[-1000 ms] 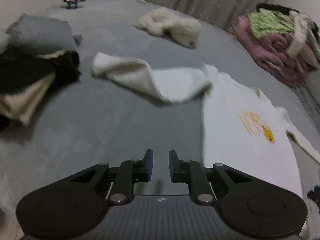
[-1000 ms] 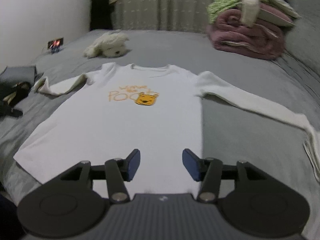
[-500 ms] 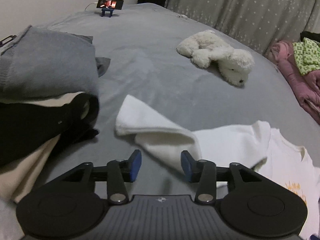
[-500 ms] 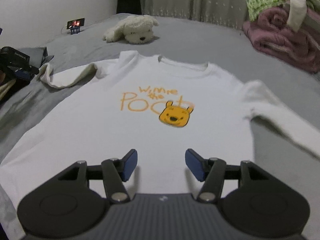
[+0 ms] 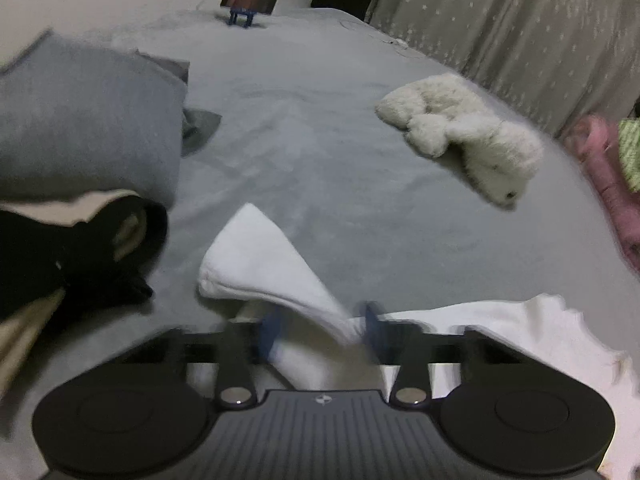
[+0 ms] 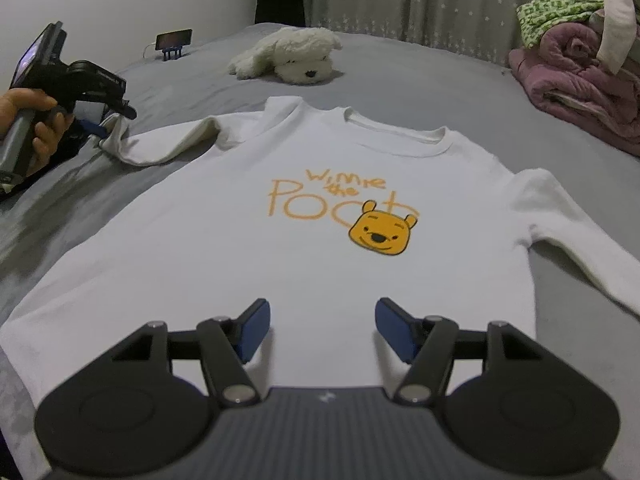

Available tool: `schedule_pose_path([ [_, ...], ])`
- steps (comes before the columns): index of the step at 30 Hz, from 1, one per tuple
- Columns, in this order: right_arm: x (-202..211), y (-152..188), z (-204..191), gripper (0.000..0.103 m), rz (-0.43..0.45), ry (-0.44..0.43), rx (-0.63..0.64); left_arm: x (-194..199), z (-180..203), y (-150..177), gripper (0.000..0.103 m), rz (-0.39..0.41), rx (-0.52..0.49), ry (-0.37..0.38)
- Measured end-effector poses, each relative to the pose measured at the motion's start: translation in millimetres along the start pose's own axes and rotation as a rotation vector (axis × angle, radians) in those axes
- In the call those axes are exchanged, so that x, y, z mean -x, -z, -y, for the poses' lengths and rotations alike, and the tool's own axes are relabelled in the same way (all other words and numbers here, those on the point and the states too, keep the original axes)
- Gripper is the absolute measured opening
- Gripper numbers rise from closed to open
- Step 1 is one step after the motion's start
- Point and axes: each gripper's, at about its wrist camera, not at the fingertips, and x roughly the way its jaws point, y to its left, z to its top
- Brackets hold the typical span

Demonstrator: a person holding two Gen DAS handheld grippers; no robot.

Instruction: Fold clothes

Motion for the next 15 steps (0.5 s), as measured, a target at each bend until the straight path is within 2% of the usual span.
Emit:
schedule_pose_path([
  [2, -0.8, 1.6, -0.2, 0.060, -0.004, -0.001, 0.000, 0.4, -3.2, -1.3, 0.004, 0.013, 0.000, -0.017],
  [4, -0.9, 2.9, -0.1, 0.060, -0.006, -0.003, -0.004, 5.9, -11.8, -6.4, 0.004, 0.049, 0.030, 0.006],
  [8, 0.7, 3.2, 0.0, 0.060, -0.002, -0.017, -0.013, 22.7, -27.5, -14.7, 0.003, 0.154, 0.069, 0.016],
  [11, 0.9, 2.9, -2.4, 0.060, -0.001, -0.023, -0.011, 38.3, -44.7, -17.6, 0.003, 0.259, 0.152, 0.071],
  [15, -0.1, 3.3, -6.1, 0.060, -0.001, -0.039, -0.011, 56.8, -48.9, -19.4, 0.003, 0.434, 0.148, 0.115],
])
